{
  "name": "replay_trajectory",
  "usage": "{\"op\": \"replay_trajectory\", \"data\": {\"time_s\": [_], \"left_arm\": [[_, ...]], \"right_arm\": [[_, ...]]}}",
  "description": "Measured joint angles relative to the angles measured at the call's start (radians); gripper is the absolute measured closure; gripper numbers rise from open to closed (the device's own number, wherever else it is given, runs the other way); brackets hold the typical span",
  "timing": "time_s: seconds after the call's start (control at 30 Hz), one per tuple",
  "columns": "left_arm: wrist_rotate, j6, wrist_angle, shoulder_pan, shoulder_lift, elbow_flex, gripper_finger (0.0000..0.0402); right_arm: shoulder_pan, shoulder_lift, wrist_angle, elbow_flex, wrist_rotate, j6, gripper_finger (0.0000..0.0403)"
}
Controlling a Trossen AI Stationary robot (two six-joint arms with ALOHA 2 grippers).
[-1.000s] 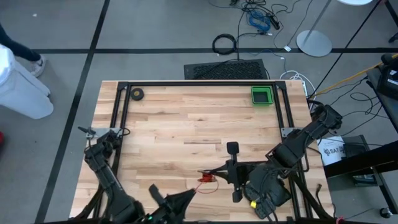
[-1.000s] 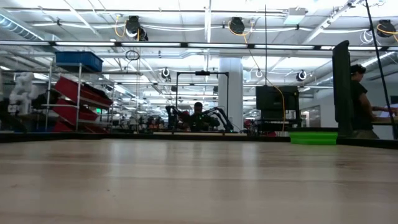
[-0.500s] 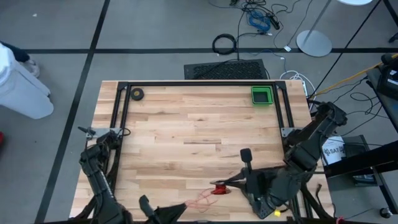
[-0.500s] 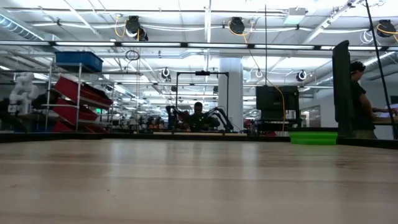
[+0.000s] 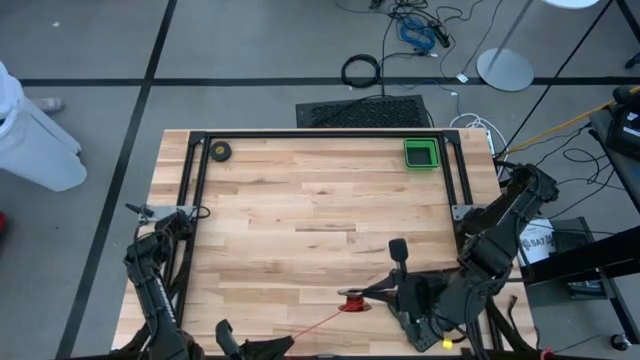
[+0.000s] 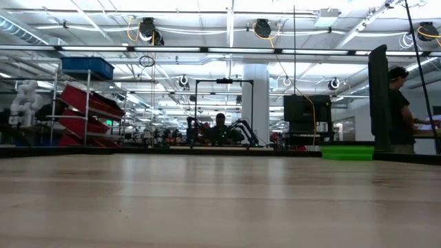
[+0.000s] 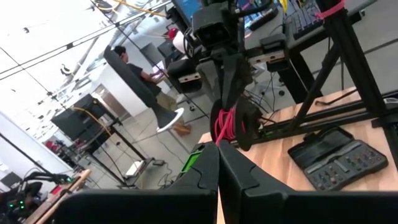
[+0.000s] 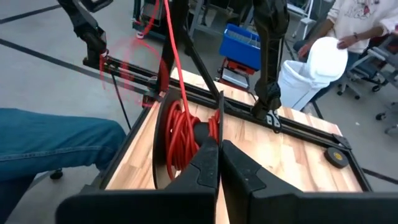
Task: Coil cords
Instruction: Coil the red wire into the spool
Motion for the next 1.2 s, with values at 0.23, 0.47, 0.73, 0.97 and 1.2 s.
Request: {"op": "replay_trajectory", "data": {"time_s": [0.23,0.47,0.73,0.97,1.2], "left_arm": [[0.000,0.000,-0.007,0.028,0.000,-0.023,0.0401],[0.004,-0.048,-0.062,0.064,0.000,-0.035,0.0401],[0.233,-0.239,-0.197,0.113,0.002,-0.035,0.0401],[0.251,-0.385,-0.372,0.166,0.002,-0.035,0.0401],[0.319,-0.551,-0.526,0.216,0.002,-0.035,0.0401]], "right_arm": [[0.019,0.000,0.074,-0.001,0.002,-0.074,0.0403],[0.046,0.000,0.152,-0.001,0.003,-0.146,0.0403],[0.053,0.000,0.175,-0.001,0.002,-0.159,0.0403],[0.052,0.001,0.176,-0.001,0.002,-0.152,0.0403],[0.052,0.002,0.182,-0.001,0.002,-0.152,0.0403]]}}
